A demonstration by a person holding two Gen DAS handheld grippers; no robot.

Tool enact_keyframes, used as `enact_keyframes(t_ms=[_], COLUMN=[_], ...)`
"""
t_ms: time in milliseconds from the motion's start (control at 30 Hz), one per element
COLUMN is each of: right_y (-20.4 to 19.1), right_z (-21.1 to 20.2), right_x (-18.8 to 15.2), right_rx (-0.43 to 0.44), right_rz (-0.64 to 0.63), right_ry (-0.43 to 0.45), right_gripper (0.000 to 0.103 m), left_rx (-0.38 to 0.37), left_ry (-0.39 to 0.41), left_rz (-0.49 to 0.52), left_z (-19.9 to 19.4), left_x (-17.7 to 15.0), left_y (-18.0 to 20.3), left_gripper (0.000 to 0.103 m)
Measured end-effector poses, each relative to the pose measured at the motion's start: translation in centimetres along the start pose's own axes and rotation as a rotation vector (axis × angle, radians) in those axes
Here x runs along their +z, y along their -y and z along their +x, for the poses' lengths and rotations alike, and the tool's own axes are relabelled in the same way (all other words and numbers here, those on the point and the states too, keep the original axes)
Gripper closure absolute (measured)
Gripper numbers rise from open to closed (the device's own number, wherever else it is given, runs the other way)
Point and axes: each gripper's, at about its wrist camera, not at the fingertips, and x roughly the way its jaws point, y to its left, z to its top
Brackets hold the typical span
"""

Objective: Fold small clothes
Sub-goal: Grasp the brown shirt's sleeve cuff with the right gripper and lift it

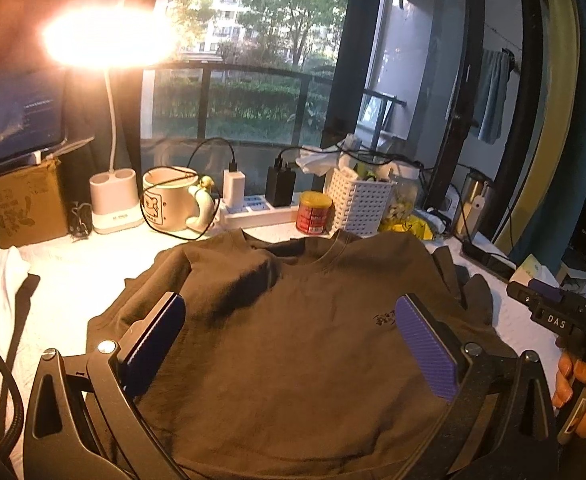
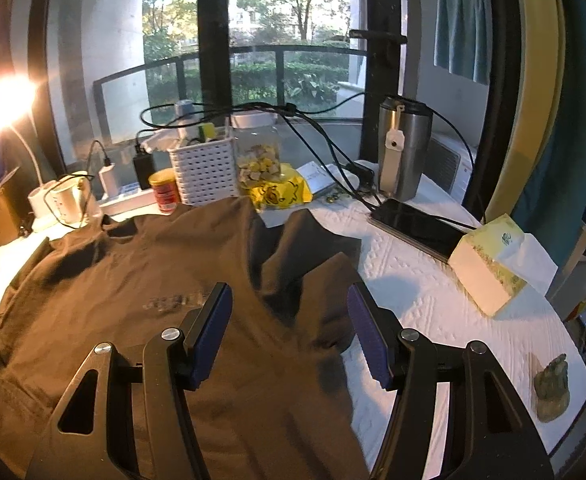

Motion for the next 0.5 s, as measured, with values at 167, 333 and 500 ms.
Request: enact_keyframes(t_ms=[167,333,500], right_y=[1.2,3.0,4.1], right_z=[2.0,4.5,7.4], right_x=[0.5,1.0,1.5], right_rx=[-0.035,-0.055,-0.053], right_rz=[0.000,0.028,0.056], right_ry=[-0.020,-0.059,-0.098], right_gripper=[0.039,0.039,0.039], left_rx=[0.003,0.005,0.015], left_ry=[-0.039,-0.083,-0.109], left_rz=[-0.005,-0.017,-0.017], left_z=[1.8,3.8,5.4], left_x=[-0.1,-0.3,-0.3], left_y=[-0.3,-0.6,-0.9], left_gripper=[0.000,0.000,0.000])
